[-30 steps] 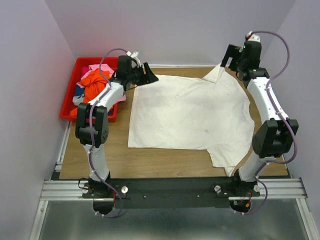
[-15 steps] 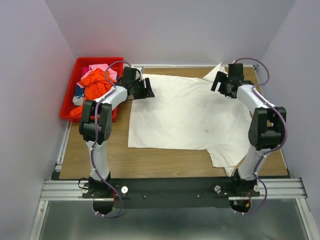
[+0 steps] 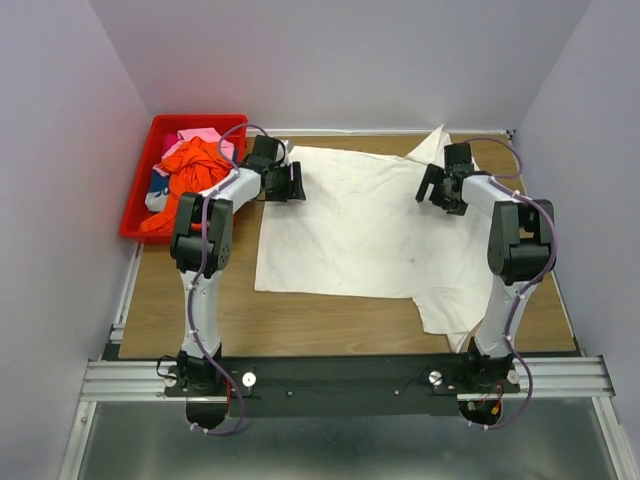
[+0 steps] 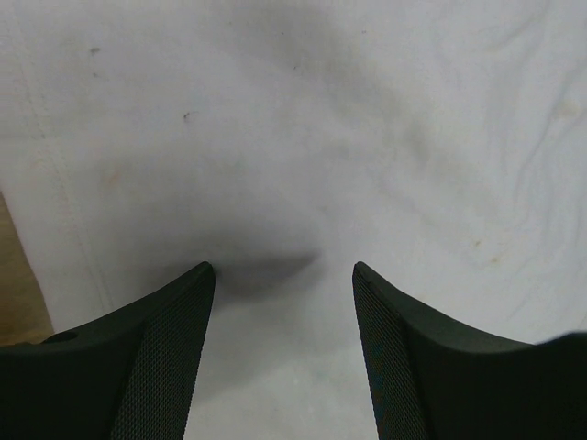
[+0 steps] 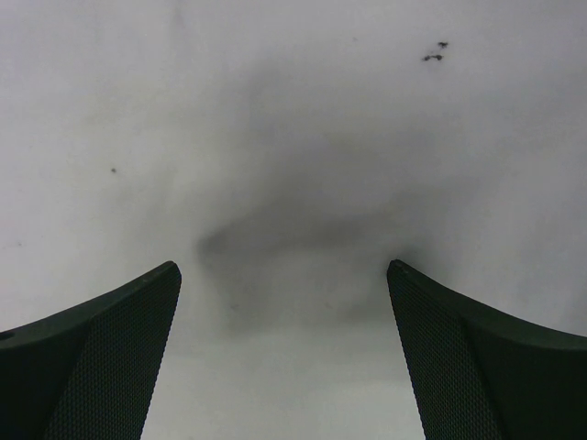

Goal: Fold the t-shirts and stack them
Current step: Fold the tshirt

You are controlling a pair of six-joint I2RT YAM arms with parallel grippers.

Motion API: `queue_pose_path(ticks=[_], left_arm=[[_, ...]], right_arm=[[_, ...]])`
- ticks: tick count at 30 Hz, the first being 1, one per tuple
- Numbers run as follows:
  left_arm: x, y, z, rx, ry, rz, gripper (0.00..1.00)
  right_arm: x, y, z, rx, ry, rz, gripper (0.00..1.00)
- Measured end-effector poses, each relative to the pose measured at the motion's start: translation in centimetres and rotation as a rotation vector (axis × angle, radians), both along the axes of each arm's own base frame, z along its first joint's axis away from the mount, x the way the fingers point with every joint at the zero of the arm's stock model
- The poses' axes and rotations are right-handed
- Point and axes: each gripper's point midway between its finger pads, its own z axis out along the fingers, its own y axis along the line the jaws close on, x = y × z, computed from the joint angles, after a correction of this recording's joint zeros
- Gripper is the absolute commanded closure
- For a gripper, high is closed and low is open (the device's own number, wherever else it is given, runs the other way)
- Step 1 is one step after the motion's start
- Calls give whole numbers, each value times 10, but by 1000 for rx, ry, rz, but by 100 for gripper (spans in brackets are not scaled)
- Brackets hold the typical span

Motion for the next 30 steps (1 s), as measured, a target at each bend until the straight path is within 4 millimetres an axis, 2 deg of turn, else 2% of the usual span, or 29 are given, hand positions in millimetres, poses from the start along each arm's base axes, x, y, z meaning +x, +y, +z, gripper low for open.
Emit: queue_pose_path(ticks=[6,19,24,30], left_arm=[[29,-2,0,18,-37,0,29],[104,4,4,25,-131,12,29],[116,4,8,7,-160,-2,29],[117,3,20,-2,-194,-27,29]], right_arm=[[19,-3,-2,-16,-21,-12,0],[110,-3,5,2,-150,-16,0],[128,3,8,31,-177,11,0],[132,13,15,71,-184,60,0]])
